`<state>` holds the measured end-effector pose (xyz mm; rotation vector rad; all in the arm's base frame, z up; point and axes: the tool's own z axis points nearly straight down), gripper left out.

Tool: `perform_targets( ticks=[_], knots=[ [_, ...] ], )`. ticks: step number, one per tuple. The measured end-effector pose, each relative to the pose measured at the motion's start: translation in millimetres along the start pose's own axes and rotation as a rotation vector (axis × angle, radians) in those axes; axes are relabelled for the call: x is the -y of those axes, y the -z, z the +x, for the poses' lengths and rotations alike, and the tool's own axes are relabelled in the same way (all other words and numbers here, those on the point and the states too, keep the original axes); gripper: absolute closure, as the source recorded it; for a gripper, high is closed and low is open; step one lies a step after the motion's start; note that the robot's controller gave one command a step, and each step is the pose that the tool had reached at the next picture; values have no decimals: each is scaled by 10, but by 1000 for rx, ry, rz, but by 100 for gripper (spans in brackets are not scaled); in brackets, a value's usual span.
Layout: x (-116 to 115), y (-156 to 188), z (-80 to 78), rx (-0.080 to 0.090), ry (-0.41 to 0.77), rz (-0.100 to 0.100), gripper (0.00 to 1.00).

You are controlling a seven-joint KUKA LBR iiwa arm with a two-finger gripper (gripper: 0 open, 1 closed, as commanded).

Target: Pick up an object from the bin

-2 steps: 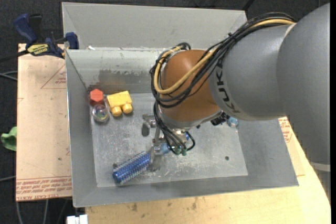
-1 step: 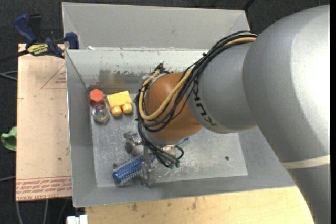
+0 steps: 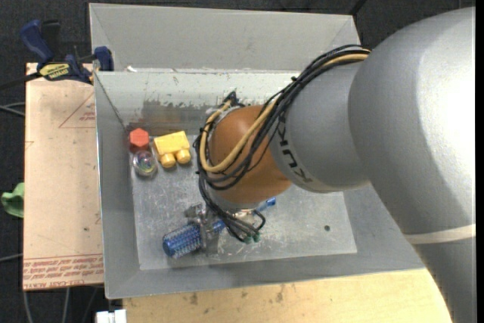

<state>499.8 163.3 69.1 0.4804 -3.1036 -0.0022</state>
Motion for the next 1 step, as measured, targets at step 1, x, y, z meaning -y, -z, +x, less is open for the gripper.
perform_targets(
  ticks=[1],
  knots=[
    [-168,1701,-169,9,5,0,100]
  ],
)
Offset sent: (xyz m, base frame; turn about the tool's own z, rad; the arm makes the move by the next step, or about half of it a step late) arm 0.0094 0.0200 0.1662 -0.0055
